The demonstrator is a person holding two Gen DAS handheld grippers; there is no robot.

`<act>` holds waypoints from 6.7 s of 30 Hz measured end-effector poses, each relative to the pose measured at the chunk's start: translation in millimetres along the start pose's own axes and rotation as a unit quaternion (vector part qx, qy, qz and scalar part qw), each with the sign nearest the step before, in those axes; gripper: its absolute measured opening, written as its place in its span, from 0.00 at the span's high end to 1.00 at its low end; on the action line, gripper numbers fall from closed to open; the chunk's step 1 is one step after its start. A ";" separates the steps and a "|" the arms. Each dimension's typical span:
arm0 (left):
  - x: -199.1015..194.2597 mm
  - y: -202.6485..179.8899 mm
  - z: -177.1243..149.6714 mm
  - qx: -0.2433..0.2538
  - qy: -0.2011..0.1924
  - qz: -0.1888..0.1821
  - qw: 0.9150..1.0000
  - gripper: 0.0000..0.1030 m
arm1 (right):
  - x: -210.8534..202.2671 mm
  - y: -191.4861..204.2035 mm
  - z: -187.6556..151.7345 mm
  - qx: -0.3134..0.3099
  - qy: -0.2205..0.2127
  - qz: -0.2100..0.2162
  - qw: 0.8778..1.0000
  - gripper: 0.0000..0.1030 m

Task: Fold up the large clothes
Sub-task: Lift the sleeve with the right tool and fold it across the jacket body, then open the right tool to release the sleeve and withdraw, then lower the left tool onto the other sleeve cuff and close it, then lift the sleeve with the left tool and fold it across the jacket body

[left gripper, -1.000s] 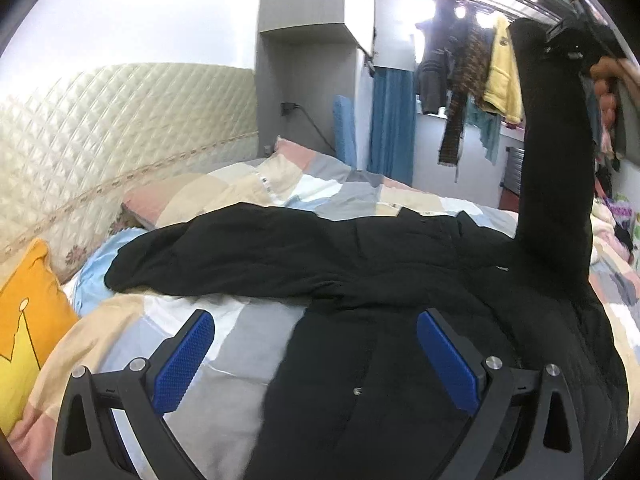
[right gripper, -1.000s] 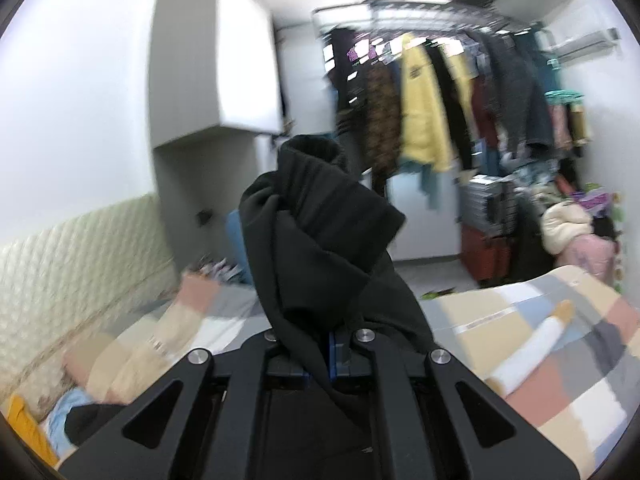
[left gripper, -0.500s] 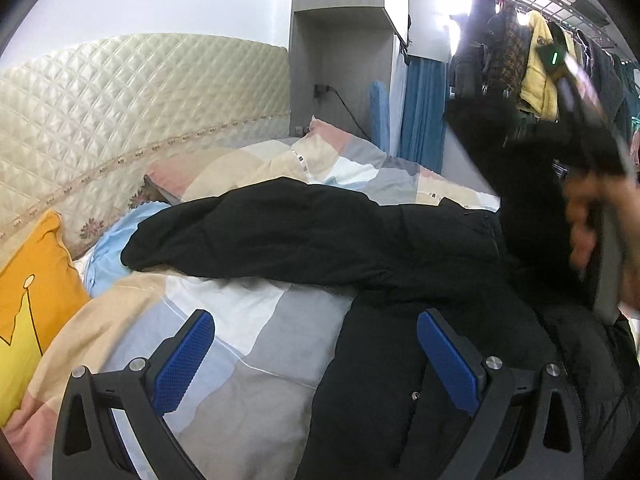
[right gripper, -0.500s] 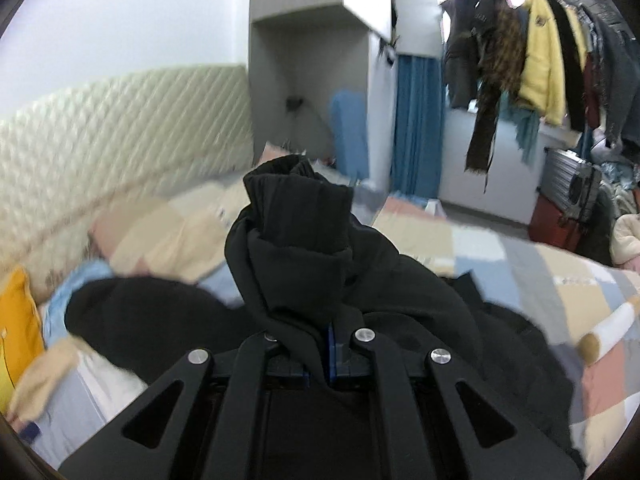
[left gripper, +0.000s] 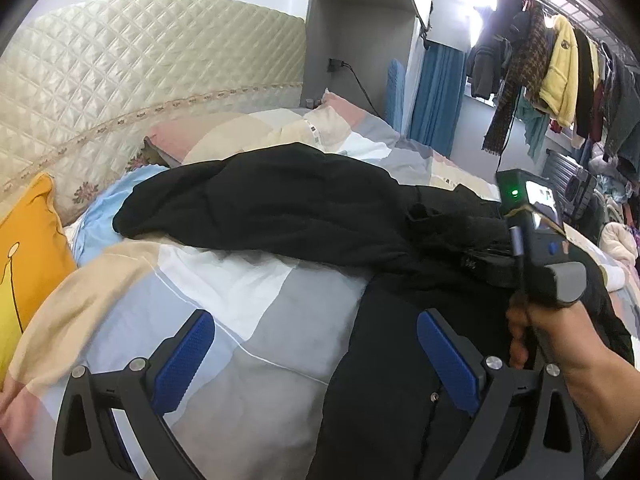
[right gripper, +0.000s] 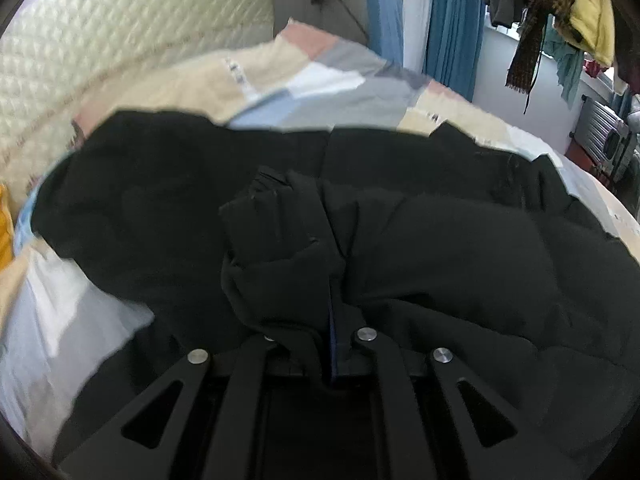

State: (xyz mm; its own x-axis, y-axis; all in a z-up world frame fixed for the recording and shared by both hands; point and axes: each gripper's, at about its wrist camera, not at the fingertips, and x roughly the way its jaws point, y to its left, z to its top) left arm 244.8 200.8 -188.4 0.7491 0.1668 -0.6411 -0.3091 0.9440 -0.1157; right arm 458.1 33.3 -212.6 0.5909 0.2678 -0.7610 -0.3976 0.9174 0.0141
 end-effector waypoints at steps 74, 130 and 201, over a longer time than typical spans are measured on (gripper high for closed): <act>-81.6 -62.4 -20.7 0.024 -0.020 -0.196 0.980 0.01 | -377.6 -126.7 -245.9 0.165 -0.185 -0.069 0.966 0.21; 179.5 282.0 135.4 -0.254 0.005 -0.012 0.967 0.95 | -294.2 -111.5 -204.5 0.193 -0.093 -0.131 0.968 0.05; 64.2 -497.4 8.9 0.215 0.021 -0.167 0.962 0.98 | -344.8 -245.6 -278.7 0.275 -0.137 -0.065 0.949 0.00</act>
State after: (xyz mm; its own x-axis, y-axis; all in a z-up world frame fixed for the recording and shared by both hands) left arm 451.8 -255.4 -165.2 0.7369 -0.1702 -0.6542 0.2227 0.9749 -0.0029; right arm 156.5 -366.3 -134.5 0.8001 0.1397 -0.5834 0.0730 0.9426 0.3258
